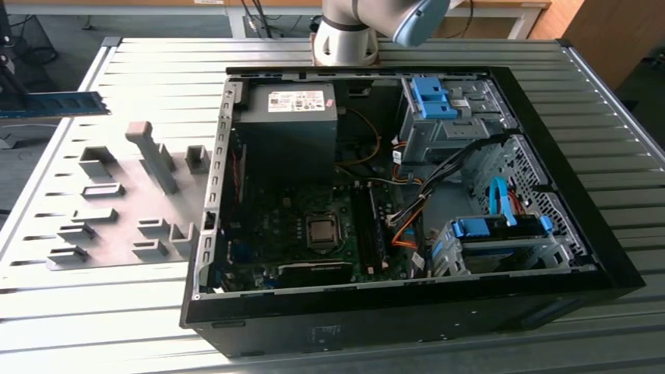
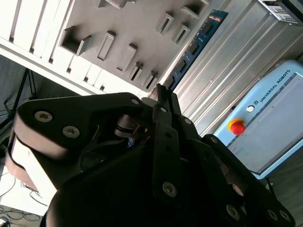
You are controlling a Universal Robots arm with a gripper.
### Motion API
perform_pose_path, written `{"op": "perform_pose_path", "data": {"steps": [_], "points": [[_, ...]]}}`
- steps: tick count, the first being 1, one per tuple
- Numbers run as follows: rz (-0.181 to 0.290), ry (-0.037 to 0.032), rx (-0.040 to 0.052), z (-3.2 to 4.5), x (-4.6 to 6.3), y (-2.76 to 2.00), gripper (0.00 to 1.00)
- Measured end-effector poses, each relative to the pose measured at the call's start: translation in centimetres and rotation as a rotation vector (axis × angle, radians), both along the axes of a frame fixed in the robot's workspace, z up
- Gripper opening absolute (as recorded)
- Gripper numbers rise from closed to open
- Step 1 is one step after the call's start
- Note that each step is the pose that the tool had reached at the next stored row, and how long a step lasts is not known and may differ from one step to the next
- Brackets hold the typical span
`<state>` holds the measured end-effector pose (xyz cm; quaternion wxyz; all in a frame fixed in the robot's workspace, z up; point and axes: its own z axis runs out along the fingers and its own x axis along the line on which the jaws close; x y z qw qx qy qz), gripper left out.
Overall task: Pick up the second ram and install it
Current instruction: 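Pick up the second ram and move it above second insertion slot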
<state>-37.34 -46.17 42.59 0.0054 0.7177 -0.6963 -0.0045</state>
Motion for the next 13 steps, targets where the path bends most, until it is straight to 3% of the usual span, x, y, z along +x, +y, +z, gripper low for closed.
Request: {"op": "perform_pose_path", "data": {"steps": [13], "points": [[0.000,0.0000,0.0000,0.00,0.63,0.00,0.14]]}}
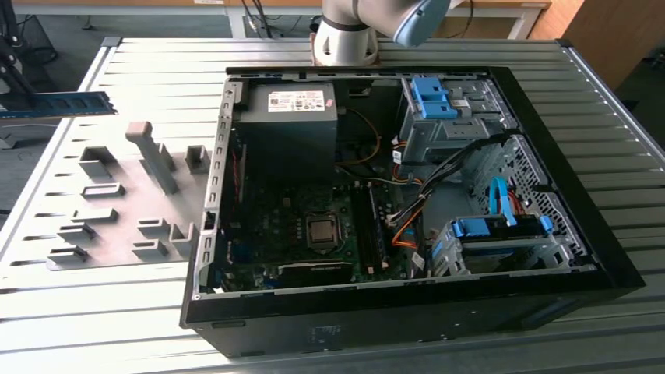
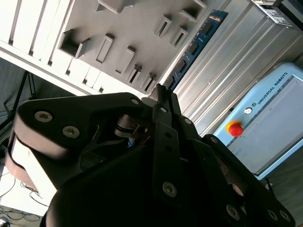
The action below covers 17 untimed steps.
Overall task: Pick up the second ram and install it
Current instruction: 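Pick up the second ram and move it above second insertion slot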
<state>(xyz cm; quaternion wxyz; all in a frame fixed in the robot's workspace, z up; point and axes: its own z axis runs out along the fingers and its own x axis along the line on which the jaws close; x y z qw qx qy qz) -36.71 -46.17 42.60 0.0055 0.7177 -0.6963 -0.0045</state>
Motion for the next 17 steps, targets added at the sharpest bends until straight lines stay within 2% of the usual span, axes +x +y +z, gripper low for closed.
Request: {"op": "perform_pose_path", "data": {"steps": [17], "points": [[0.000,0.0000,0.0000,0.00,0.98,0.00,0.14]]}}
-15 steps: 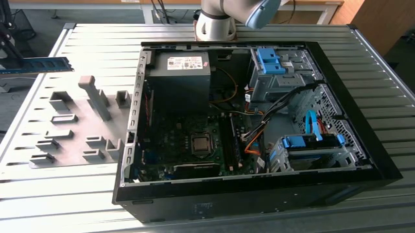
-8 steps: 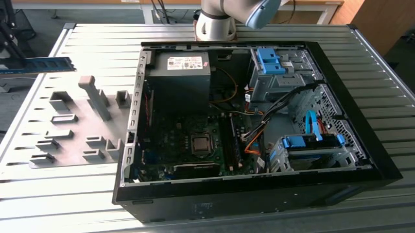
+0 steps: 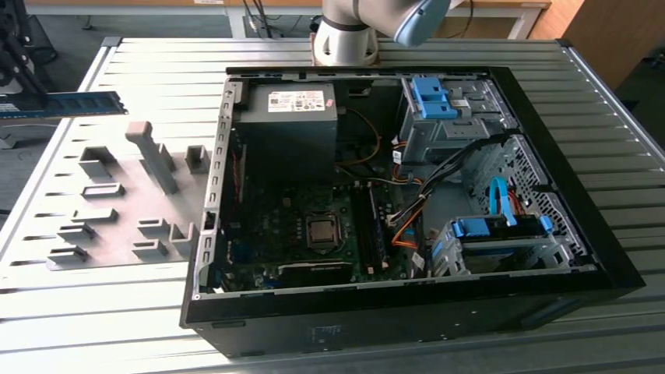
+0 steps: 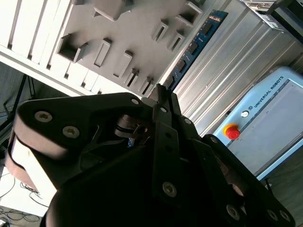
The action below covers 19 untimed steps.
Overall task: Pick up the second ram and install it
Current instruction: 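Pick up the second ram and move it above second insertion slot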
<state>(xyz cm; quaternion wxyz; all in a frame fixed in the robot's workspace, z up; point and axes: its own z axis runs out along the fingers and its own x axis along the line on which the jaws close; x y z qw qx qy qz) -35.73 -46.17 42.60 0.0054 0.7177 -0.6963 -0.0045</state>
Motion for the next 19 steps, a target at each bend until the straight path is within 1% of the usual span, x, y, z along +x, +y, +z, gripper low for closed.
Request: {"op": "perform_pose_path", "data": {"steps": [19], "points": [[0.000,0.0000,0.0000,0.00,1.2,0.00,0.14]]}}
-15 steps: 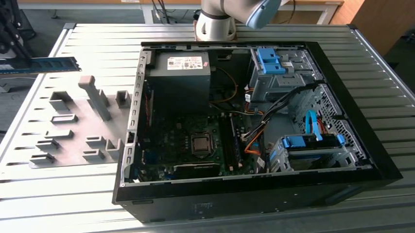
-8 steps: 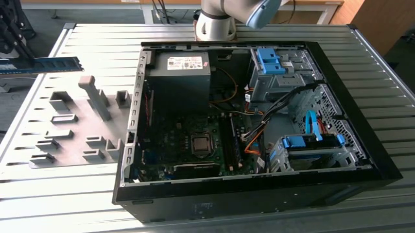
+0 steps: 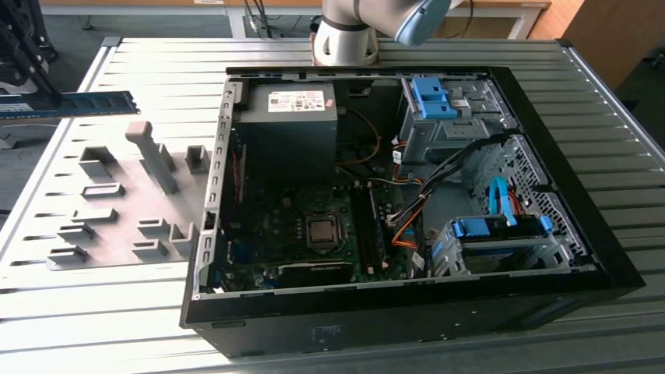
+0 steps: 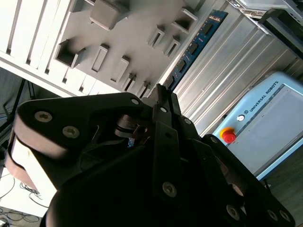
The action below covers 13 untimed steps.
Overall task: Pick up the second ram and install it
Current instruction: 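Pick up the second ram and move it above second insertion slot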
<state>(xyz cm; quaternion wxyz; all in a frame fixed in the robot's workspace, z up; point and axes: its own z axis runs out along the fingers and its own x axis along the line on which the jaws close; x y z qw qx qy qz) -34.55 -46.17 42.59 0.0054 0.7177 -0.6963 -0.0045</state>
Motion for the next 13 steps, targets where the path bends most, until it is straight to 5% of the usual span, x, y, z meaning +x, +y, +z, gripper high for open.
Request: {"op": "perform_pose_path", "data": {"steps": [13], "points": [[0.000,0.0001,0.0000,0.00,0.81,0.00,0.14]]}}
